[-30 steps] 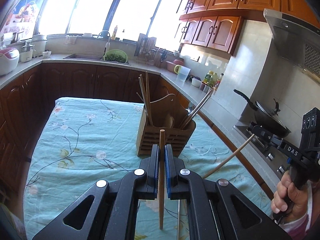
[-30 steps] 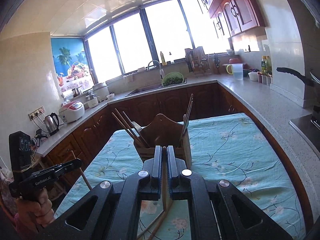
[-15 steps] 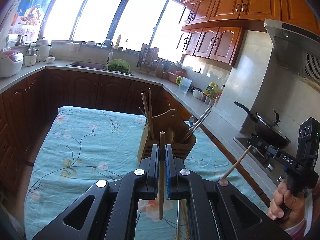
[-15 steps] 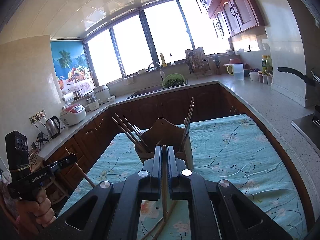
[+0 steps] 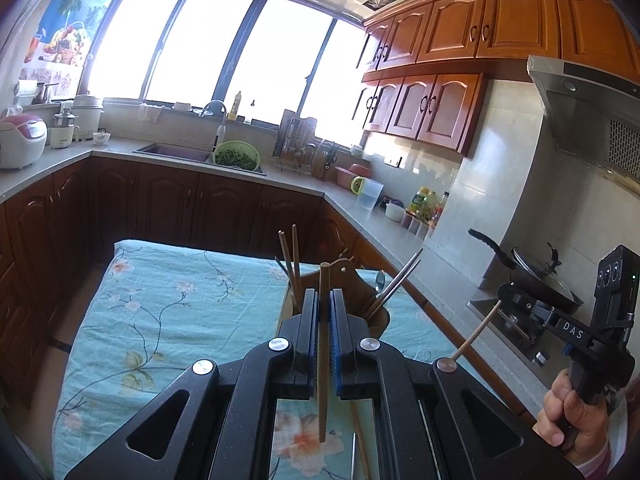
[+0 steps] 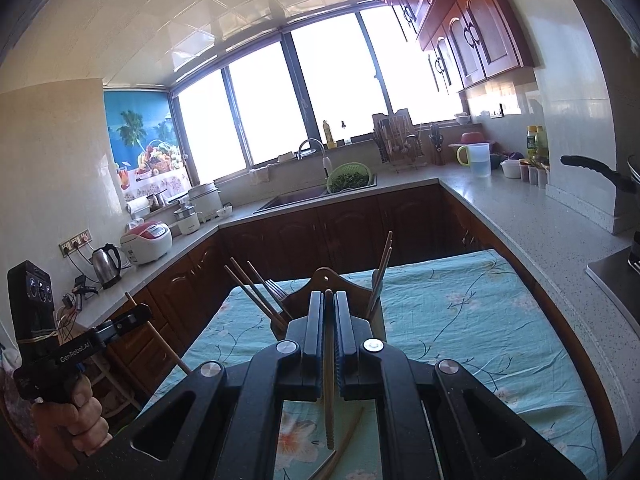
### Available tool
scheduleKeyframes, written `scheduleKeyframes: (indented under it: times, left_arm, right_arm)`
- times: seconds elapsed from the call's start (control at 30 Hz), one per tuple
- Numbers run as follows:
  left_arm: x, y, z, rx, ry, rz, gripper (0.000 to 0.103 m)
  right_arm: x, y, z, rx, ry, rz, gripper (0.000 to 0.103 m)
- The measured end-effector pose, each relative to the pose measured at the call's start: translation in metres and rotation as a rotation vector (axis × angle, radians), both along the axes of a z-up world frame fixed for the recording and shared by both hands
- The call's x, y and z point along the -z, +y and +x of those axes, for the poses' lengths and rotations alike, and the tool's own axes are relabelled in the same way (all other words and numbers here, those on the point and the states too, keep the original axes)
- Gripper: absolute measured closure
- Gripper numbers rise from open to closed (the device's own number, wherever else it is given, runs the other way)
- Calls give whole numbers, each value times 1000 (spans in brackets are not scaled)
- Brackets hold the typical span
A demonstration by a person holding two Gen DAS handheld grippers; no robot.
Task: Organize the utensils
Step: 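Lift both held chopsticks upright and carry them above the wooden holder, then lower both chopsticks into the wooden holder and open both grippers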
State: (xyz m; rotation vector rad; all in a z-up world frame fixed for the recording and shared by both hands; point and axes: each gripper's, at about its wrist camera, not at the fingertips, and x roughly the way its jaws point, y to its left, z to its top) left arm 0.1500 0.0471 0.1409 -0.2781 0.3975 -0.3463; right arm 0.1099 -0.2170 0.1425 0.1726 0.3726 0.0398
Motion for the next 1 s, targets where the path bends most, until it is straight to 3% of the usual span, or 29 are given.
scheduleKeyframes:
  times: [0.4, 0.57, 0.8, 1.0]
  left_arm:
    - [-36, -24, 49, -7, -149, 39, 99]
    - [-36, -40, 83, -36, -184, 65, 99]
    - [-5, -59, 124, -69, -168, 66, 99]
    - [32, -71, 149, -74, -87, 64, 99]
  right_arm:
    - [-49, -10, 42, 46, -115, 3, 98]
    - [-61, -12, 68, 75, -150, -18, 99]
    - [-39, -18, 104, 105, -113, -29, 98]
    - [-5, -26, 111, 108, -61, 6, 98]
